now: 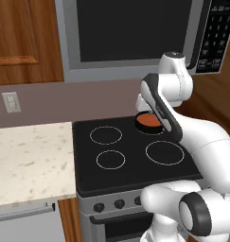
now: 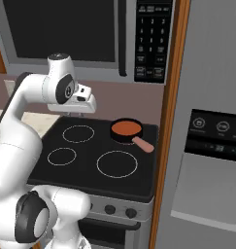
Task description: Wait until the marinara sauce is simmered to a deep red color and then turn off the stove.
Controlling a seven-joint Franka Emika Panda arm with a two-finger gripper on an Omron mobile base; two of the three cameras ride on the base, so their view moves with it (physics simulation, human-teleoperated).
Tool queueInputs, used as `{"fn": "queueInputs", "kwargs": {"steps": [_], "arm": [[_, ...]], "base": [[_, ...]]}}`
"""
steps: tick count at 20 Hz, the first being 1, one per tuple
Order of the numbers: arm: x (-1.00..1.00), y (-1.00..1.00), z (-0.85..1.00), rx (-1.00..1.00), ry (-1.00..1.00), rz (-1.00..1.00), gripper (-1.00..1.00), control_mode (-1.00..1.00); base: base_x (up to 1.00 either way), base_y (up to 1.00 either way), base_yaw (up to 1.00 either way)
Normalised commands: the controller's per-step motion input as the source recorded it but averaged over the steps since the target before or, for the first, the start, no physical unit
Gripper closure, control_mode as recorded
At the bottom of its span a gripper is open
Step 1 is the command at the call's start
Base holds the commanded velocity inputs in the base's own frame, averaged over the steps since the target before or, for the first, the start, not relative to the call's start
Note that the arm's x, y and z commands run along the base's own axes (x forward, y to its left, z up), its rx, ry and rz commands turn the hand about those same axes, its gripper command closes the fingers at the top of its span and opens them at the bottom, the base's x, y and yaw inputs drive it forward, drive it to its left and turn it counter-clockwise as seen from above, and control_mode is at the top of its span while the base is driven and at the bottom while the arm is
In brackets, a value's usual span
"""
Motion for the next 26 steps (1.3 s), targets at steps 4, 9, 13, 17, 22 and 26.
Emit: {"fn": "queueInputs", "kwargs": {"steps": [4,9,13,17,22,26], "arm": [[-0.02,0.01,0.0,0.0,0.0,0.0,-1.0,1.0],[0.0,0.0,0.0,0.0,0.0,0.0,-1.0,1.0],[0.0,0.0,0.0,0.0,0.0,0.0,-1.0,1.0],[0.0,0.0,0.0,0.0,0.0,0.0,-1.0,1.0],[0.0,0.0,0.0,0.0,0.0,0.0,-1.0,1.0],[0.0,0.0,0.0,0.0,0.0,0.0,-1.0,1.0]], "base": [[-0.03,0.03,0.0],[-0.13,0.39,0.0],[-0.05,0.63,-0.03],[0.0,0.57,-0.02],[0.0,0.6,-0.02],[0.0,0.65,-0.02]]}}
